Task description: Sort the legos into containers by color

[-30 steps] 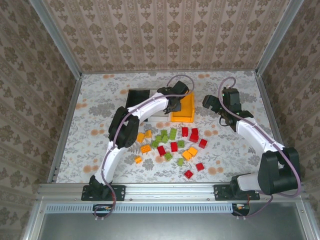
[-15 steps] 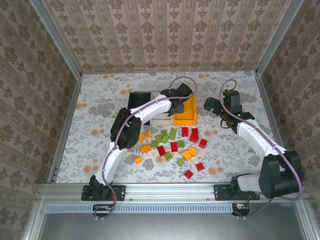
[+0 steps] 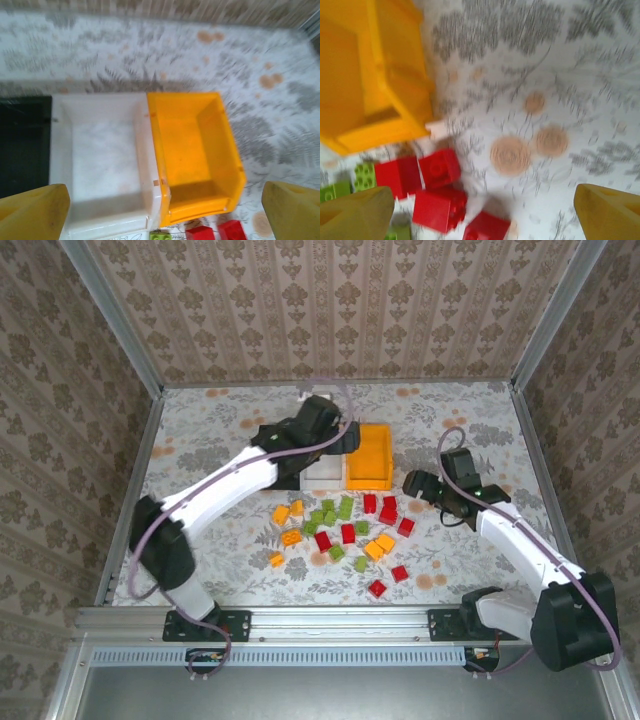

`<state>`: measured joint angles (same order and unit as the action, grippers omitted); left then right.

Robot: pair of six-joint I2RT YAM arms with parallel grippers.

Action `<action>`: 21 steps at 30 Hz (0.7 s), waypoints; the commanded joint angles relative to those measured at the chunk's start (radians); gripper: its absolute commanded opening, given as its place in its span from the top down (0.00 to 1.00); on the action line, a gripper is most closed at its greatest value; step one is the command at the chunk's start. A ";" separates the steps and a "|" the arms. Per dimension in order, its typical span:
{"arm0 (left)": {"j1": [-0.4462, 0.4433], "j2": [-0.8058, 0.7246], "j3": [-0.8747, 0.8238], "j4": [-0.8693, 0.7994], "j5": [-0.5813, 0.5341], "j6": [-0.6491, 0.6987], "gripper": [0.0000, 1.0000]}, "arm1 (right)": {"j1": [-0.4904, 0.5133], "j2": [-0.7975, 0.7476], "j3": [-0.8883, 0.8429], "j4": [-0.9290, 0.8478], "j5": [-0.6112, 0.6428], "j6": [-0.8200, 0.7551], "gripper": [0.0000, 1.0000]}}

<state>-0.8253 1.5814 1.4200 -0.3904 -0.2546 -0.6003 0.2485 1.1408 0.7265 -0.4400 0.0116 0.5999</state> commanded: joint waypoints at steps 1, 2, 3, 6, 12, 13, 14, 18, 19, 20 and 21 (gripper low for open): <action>-0.006 -0.107 -0.174 0.101 -0.008 0.067 0.00 | 0.064 -0.029 -0.028 -0.118 -0.012 0.042 0.09; -0.006 -0.153 -0.237 0.118 -0.025 0.068 0.00 | 0.081 -0.027 -0.036 -0.129 -0.012 0.054 0.10; -0.005 -0.192 -0.292 0.129 -0.042 0.060 0.00 | 0.094 -0.025 -0.046 -0.132 -0.012 0.064 0.12; -0.002 -0.298 -0.446 0.172 -0.068 0.039 0.00 | 0.140 0.011 -0.075 -0.120 -0.007 0.088 0.16; 0.015 -0.426 -0.598 0.182 -0.095 0.019 0.00 | 0.179 0.121 -0.093 -0.032 0.004 0.131 0.22; 0.020 -0.439 -0.614 0.182 -0.093 0.011 0.00 | 0.179 0.131 -0.090 -0.024 0.011 0.138 0.23; 0.023 -0.449 -0.626 0.183 -0.091 0.007 0.00 | 0.180 0.136 -0.085 -0.021 0.021 0.142 0.24; 0.039 -0.469 -0.654 0.175 -0.091 -0.004 0.00 | 0.180 0.149 -0.071 -0.032 0.070 0.138 0.29; 0.044 -0.473 -0.660 0.172 -0.091 -0.007 0.00 | 0.179 0.152 -0.069 -0.033 0.077 0.133 0.32; 0.049 -0.477 -0.664 0.170 -0.090 -0.012 0.00 | 0.180 0.157 -0.067 -0.033 0.086 0.129 0.35; 0.053 -0.480 -0.669 0.173 -0.088 -0.013 0.00 | 0.180 0.162 -0.067 -0.032 0.090 0.126 0.38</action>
<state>-0.7872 1.1210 0.7723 -0.2302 -0.3267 -0.5846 0.4236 1.2854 0.6441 -0.4717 0.0513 0.7158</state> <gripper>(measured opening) 0.997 0.624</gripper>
